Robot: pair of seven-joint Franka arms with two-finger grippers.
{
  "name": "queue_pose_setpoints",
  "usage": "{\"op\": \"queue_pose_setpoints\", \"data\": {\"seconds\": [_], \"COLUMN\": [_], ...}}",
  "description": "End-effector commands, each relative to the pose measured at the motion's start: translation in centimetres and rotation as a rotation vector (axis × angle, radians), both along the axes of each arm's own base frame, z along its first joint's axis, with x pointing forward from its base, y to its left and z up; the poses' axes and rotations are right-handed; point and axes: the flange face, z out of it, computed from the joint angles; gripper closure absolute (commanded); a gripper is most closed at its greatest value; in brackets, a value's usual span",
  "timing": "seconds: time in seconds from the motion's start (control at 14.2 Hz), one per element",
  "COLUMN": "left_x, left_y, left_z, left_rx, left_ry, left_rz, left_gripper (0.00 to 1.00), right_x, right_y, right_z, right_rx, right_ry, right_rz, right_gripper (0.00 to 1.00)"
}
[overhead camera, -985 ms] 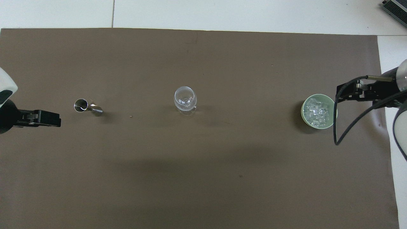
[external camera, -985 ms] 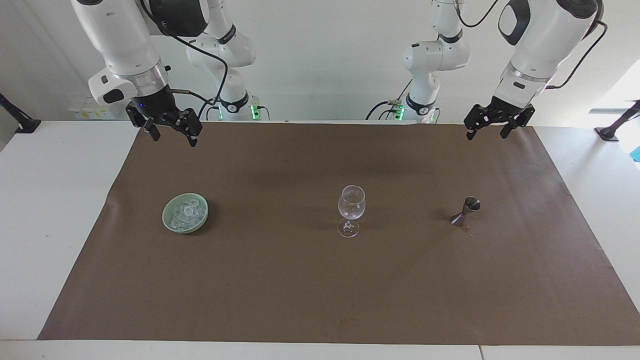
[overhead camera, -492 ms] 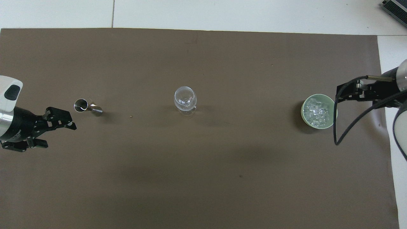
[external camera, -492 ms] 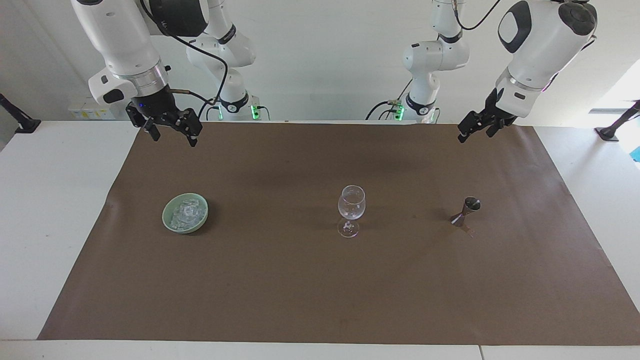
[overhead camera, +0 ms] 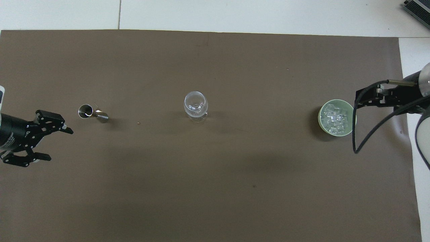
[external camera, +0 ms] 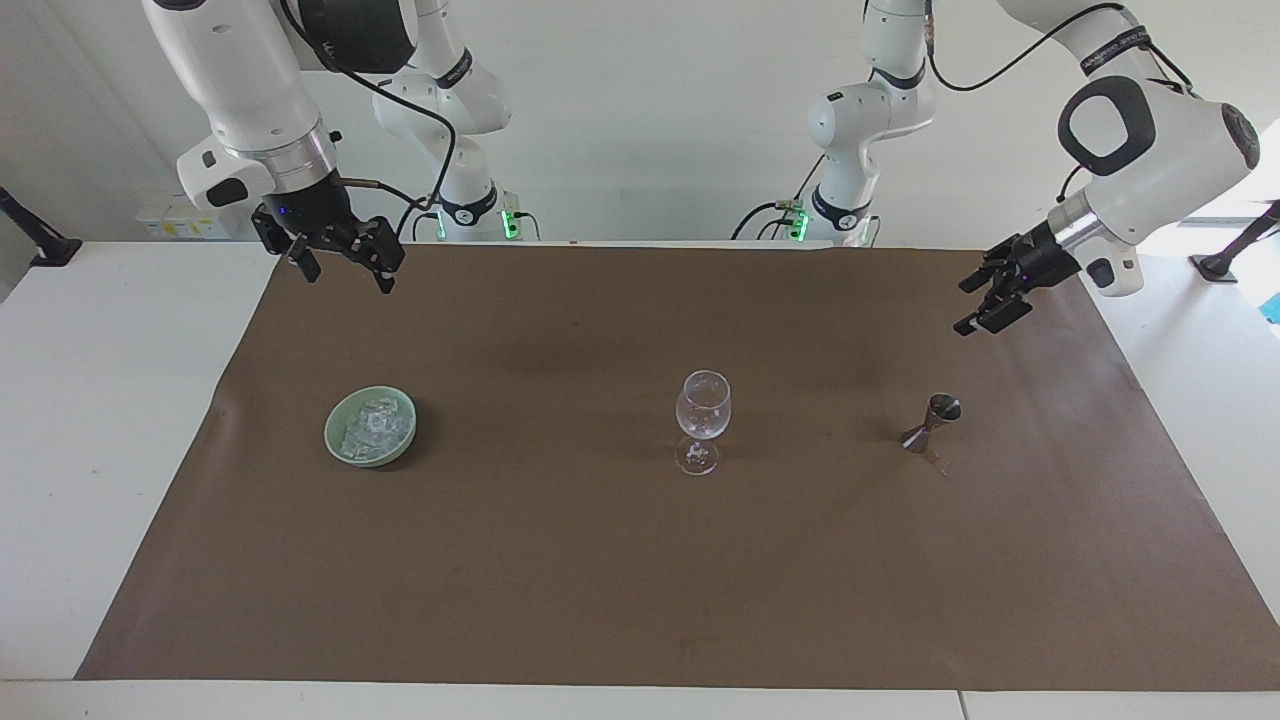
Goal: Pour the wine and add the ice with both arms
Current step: 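Open the left gripper and move it toward the silver jigger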
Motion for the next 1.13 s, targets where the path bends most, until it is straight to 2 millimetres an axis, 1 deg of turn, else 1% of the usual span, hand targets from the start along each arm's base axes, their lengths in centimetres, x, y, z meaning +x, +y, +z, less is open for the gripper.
{"op": "queue_pose_setpoints", "data": {"seconds": [0.0, 0.07, 0.28, 0.35, 0.56, 0.7, 0.77, 0.98, 1.05], "left_x": [-0.2, -0.3, -1.5, -2.1, -3.7, -4.3, -4.6, -5.8, -5.8], "left_y": [1.9, 2.1, 4.3, 5.6, 5.7, 5.7, 5.7, 5.9, 5.8], "left_z": [-2.6, -4.0, -7.2, -8.1, -11.2, -12.6, -13.6, -16.9, -17.2], "left_rx": [-0.044, -0.068, -0.136, -0.164, -0.230, -0.274, -0.302, -0.409, -0.427], "left_ry": [0.043, 0.061, 0.066, 0.066, 0.071, 0.076, 0.090, 0.107, 0.094], "left_rz": [0.219, 0.271, 0.468, 0.529, 0.658, 0.733, 0.769, 0.949, 0.944], "left_gripper": [0.00, 0.00, 0.00, 0.00, 0.00, 0.00, 0.00, 0.00, 0.00], "right_x": [-0.5, -0.5, -0.5, -0.5, -0.5, -0.5, -0.5, -0.5, -0.5], "right_y": [-0.1, -0.1, -0.1, -0.1, -0.1, -0.1, -0.1, -0.1, -0.1], "right_z": [0.0, 0.0, 0.0, 0.0, 0.0, 0.0, 0.0, 0.0, 0.0], "right_rx": [0.020, 0.020, 0.020, 0.020, 0.018, 0.020, 0.020, 0.020, 0.020], "right_ry": [0.001, 0.001, 0.001, 0.001, 0.001, 0.001, 0.001, 0.001, 0.001], "right_rz": [0.018, 0.018, 0.018, 0.018, 0.018, 0.018, 0.018, 0.018, 0.018], "right_gripper": [0.00, 0.00, 0.00, 0.00, 0.00, 0.00, 0.00, 0.00, 0.00]}}
